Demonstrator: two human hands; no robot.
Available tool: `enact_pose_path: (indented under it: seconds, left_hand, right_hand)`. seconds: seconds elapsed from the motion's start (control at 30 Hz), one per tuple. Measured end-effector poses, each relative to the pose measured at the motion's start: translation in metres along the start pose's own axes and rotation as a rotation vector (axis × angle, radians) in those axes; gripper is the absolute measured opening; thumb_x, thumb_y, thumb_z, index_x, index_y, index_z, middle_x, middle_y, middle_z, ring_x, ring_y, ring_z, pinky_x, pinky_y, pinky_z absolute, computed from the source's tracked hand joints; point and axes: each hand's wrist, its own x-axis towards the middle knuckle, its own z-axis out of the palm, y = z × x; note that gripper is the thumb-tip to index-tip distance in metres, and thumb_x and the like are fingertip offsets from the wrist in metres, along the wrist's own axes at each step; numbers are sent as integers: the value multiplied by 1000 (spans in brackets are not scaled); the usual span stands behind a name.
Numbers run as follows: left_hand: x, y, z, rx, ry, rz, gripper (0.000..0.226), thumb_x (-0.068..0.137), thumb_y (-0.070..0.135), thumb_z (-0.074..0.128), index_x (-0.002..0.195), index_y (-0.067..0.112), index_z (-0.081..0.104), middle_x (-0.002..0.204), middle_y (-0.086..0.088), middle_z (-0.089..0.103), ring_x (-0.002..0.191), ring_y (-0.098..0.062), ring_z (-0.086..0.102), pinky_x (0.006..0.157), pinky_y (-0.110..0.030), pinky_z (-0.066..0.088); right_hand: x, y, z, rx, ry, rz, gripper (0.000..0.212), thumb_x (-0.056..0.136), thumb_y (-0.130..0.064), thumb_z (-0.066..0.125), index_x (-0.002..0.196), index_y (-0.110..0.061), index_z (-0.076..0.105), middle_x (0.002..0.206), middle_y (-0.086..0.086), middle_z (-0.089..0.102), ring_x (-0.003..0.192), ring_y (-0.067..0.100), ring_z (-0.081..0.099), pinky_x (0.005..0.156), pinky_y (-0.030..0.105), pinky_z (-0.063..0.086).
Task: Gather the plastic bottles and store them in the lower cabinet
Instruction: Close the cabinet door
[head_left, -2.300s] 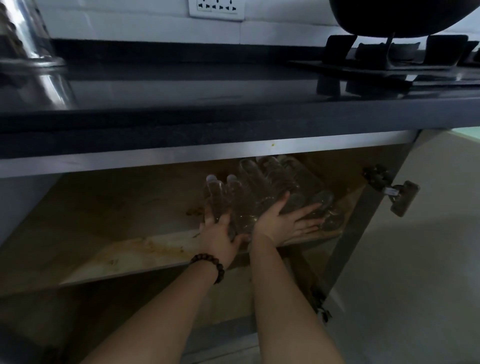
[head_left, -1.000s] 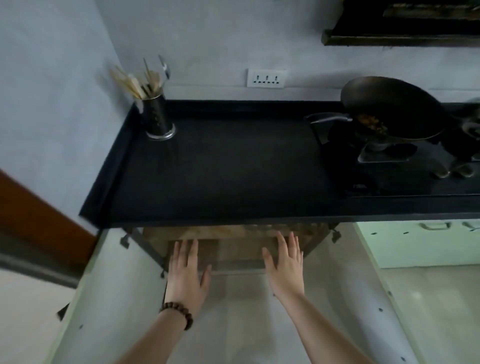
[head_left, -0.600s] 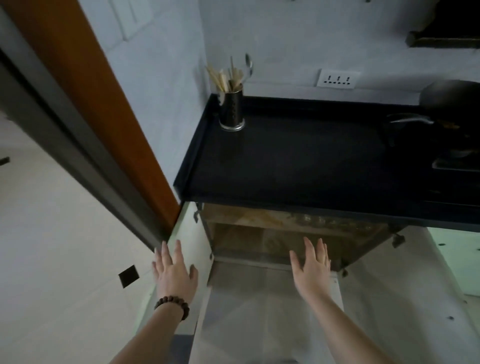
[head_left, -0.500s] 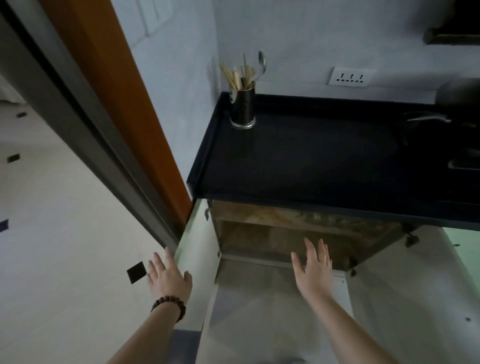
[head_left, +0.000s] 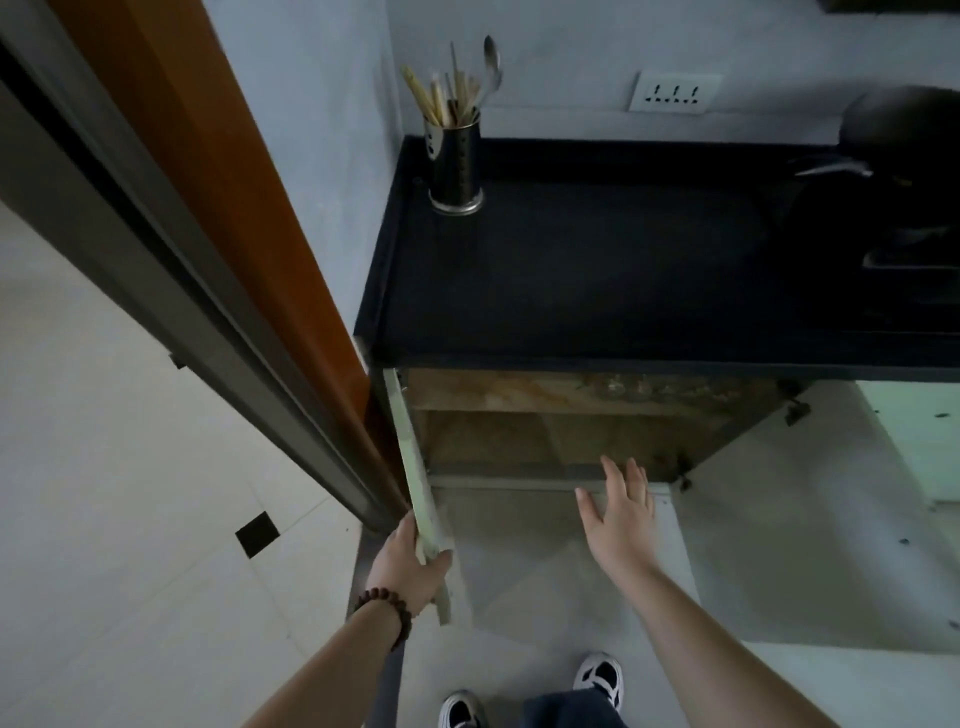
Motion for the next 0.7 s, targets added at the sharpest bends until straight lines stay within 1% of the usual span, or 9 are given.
enact_pose_path:
  seconds: [0.03, 0.07, 0.13, 0.17, 0.23, 0.33, 0.43, 0.53, 0.7]
  left_hand:
    - [2, 9, 9, -16, -5, 13, 53, 81, 35, 69, 129, 30, 47, 114, 8, 63, 79, 0, 59, 54, -11, 48]
    - [4, 19, 18, -16, -9, 19, 52, 82, 38, 69, 128, 29, 48, 114, 9, 63, 77, 1, 59, 52, -10, 47]
    - [7, 41, 33, 7, -34, 9, 62, 81, 47, 67, 133, 23, 44, 121, 2, 61, 92, -11, 63, 68, -24, 56]
    - [11, 52, 40, 1, -53, -8, 72, 80, 49, 68, 138, 18, 39, 126, -3, 58, 101, -19, 62, 78, -34, 57]
    - [20, 73, 53, 26, -82, -52, 94, 75, 56, 69, 144, 9, 27, 134, -12, 49, 113, -29, 56, 88, -44, 54]
    - [33, 102, 70, 102, -84, -102, 116, 70, 66, 68, 149, 2, 10, 143, -18, 36, 121, -36, 49, 94, -46, 50]
    - [45, 126, 86, 92, -78, -151, 121, 71, 66, 67, 149, -1, 4, 148, -21, 28, 123, -39, 46, 95, -47, 48]
    - [59, 142, 97, 86, -78, -195, 118, 72, 67, 66, 147, -4, 9, 144, -23, 33, 119, -39, 50, 95, -48, 48]
    - [77, 157, 108, 92, -84, -205, 96, 74, 70, 61, 134, -1, 37, 123, -20, 52, 101, -35, 59, 85, -50, 53]
  right_hand:
    - [1, 6, -4, -3, 5, 14, 60, 95, -49, 40, 148, -26, 22, 159, 8, 9, 146, 24, 3, 117, 44, 15]
    - [2, 14, -10, -2, 11, 31, 60, 95, -49, 40, 148, -26, 22, 159, 8, 9, 146, 23, 2, 117, 43, 13]
    - [4, 32, -23, 7, 32, 68, 59, 96, -47, 41, 148, -24, 23, 159, 9, 9, 146, 24, 1, 117, 42, 11]
    - [6, 43, -30, 5, 50, 84, 59, 96, -45, 41, 148, -23, 24, 159, 10, 10, 146, 25, 2, 117, 43, 11]
    - [9, 68, -47, -10, 86, 117, 60, 96, -44, 41, 148, -20, 24, 158, 11, 11, 146, 25, 2, 118, 43, 12]
    - [15, 115, -76, -34, 134, 183, 61, 96, -44, 43, 148, -19, 25, 158, 10, 12, 146, 24, 1, 118, 45, 12]
    - [29, 166, -111, -80, 183, 250, 64, 95, -45, 44, 148, -17, 24, 159, 13, 10, 146, 27, 1, 118, 47, 10]
    - [49, 218, -149, -142, 228, 292, 66, 94, -45, 45, 150, -21, 19, 159, 14, 6, 146, 30, 2, 118, 47, 8]
    - [76, 287, -185, -251, 177, 372, 75, 93, -48, 46, 152, -23, 6, 160, 10, -4, 147, 27, -5, 116, 50, 6]
